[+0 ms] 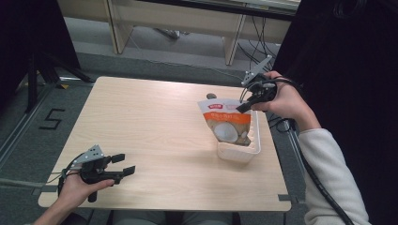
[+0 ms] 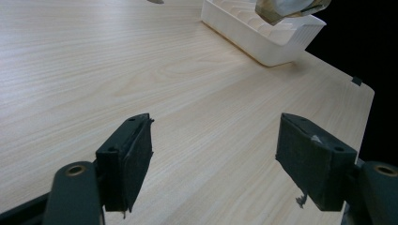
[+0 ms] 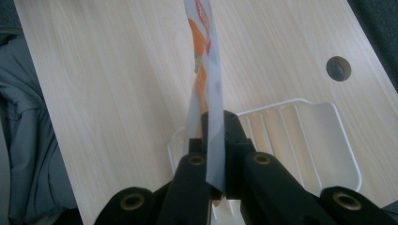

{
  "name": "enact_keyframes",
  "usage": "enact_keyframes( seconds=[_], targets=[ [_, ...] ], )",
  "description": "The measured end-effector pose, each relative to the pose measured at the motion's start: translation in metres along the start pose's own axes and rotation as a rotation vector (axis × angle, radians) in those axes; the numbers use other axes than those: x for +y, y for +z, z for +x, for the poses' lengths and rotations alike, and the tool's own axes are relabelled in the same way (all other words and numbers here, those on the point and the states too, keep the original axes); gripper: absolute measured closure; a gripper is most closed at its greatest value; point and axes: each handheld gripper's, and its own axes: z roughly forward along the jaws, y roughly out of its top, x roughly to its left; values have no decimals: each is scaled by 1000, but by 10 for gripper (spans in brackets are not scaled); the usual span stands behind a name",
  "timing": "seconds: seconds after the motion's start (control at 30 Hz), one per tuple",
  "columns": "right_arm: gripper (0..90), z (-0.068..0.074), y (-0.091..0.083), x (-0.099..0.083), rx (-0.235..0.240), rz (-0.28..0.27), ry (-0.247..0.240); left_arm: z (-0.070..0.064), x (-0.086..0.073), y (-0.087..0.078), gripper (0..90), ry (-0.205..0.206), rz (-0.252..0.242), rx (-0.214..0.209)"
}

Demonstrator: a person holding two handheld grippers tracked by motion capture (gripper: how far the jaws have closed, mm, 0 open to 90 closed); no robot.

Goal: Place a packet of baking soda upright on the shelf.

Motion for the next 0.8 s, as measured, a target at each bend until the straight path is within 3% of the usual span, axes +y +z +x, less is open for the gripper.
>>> enact_keyframes(
  seconds=[0.13, 0.17, 0.23, 0.27, 0.3, 0.43, 0.63, 0.7, 0.73, 0.8],
  targets=[
    [900, -2, -6, -1, -10, -12, 33, 0, 0, 0, 264, 0, 0, 0],
    [900, -4, -8, -1, -25, -15, 6, 0, 0, 0, 264, 0, 0, 0],
    [900, -6, -9, -1, -35, -19, 2, 0, 0, 0, 264, 0, 0, 0],
    [900, -5, -11, -1, -39, -13, 27, 0, 0, 0, 264, 0, 0, 1],
    [900, -9, -10, -1, -37, -22, -5, 0, 0, 0, 264, -1, 1, 3],
    [900, -15, -10, -2, -46, -13, -2, 1, 0, -1, 263, 19, 2, -4],
    [900, -21, -6, -3, -60, 3, 28, 2, 1, -1, 263, 18, 2, -4],
    [900, -25, -4, -4, -50, 1, 9, 0, 0, -1, 263, -2, 1, 2],
    [900, -25, -4, -4, -51, 3, 25, 0, 0, -1, 263, -2, 0, 1],
    [900, -26, -2, -4, -45, 3, 12, 1, 0, -1, 263, -1, -1, 2]
  ],
)
